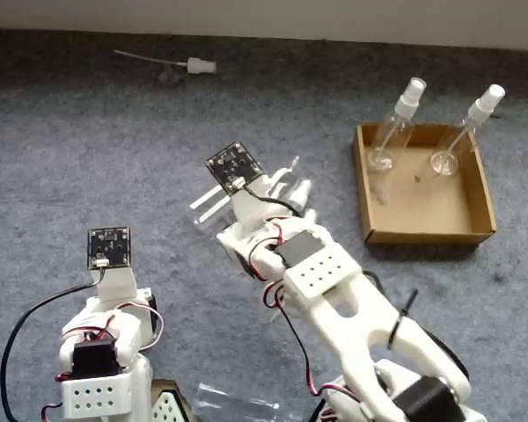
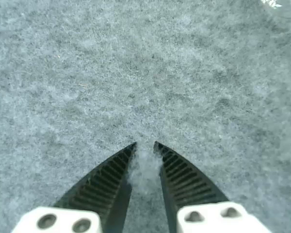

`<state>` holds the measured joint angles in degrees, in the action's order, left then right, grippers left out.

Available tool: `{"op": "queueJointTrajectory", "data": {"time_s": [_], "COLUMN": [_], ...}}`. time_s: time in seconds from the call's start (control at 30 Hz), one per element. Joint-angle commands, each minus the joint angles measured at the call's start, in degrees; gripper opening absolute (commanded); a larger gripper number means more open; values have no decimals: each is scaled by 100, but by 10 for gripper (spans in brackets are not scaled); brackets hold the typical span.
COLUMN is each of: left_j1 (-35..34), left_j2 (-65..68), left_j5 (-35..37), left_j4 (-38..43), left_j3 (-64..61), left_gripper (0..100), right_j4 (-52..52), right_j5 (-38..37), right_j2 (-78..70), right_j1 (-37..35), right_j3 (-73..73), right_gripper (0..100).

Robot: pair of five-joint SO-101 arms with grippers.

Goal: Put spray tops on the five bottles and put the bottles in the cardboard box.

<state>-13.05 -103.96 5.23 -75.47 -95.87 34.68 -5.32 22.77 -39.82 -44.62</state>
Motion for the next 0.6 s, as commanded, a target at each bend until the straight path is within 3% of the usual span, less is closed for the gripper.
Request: {"op": "queueJointTrajectory", "data": {"time_s": [0.0, 0.23, 0.57], "left_j1": [-48, -48, -48], "left_j2": [22, 22, 22], "left_j5": [53, 53, 70], "left_j4": [-18, -18, -18], "left_j3": [-119, -119, -119], "left_gripper": [7, 7, 7], "right_j4": [1534, 3213, 4927], "right_j5": [-721, -2057, -2954], "right_j2": [1464, 2352, 2413], "right_j1": [453, 497, 462], "right_j3": [48, 48, 40], "right_gripper": [56, 59, 235]}}
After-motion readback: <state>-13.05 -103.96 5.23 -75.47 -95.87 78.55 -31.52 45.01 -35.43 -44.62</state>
